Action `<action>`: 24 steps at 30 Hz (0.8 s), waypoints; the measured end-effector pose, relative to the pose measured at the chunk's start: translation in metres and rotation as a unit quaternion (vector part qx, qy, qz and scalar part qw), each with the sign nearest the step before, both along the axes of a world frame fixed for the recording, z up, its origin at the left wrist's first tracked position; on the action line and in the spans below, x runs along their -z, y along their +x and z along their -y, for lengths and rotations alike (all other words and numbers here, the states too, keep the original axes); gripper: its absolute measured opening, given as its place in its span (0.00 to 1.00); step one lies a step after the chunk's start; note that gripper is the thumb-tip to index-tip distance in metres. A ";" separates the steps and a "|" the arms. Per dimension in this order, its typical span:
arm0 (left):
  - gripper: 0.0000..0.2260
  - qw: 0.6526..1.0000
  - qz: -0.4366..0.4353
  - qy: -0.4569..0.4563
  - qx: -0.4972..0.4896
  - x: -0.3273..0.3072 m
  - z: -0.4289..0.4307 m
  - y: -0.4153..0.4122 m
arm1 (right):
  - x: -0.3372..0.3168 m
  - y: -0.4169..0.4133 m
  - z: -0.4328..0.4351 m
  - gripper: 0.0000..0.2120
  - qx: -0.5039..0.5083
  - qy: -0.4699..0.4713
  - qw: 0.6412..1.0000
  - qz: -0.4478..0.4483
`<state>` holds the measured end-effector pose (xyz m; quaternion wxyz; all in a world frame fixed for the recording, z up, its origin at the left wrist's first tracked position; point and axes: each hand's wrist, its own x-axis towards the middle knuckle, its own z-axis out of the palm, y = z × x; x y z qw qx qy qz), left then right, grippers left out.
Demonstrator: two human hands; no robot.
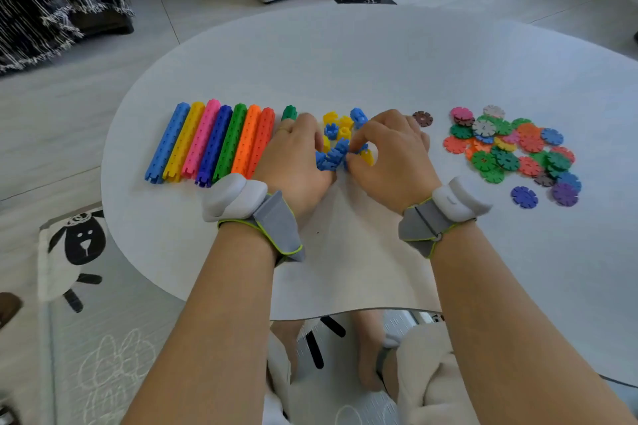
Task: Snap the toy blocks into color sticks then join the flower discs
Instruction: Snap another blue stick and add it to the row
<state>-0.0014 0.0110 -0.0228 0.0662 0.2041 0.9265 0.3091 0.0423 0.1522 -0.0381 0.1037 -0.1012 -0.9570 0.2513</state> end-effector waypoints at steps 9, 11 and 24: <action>0.12 0.997 -0.019 -0.064 0.036 0.008 -0.004 0.008 | -0.005 0.007 0.007 0.13 -0.015 0.097 0.994 0.057; 0.12 0.996 -0.016 -0.074 0.035 0.009 -0.005 0.007 | -0.004 0.003 0.008 0.12 -0.018 0.096 0.994 0.058; 0.10 0.993 0.054 0.102 -0.038 -0.006 0.001 0.012 | -0.015 0.013 0.003 0.10 0.022 -0.258 0.965 -0.032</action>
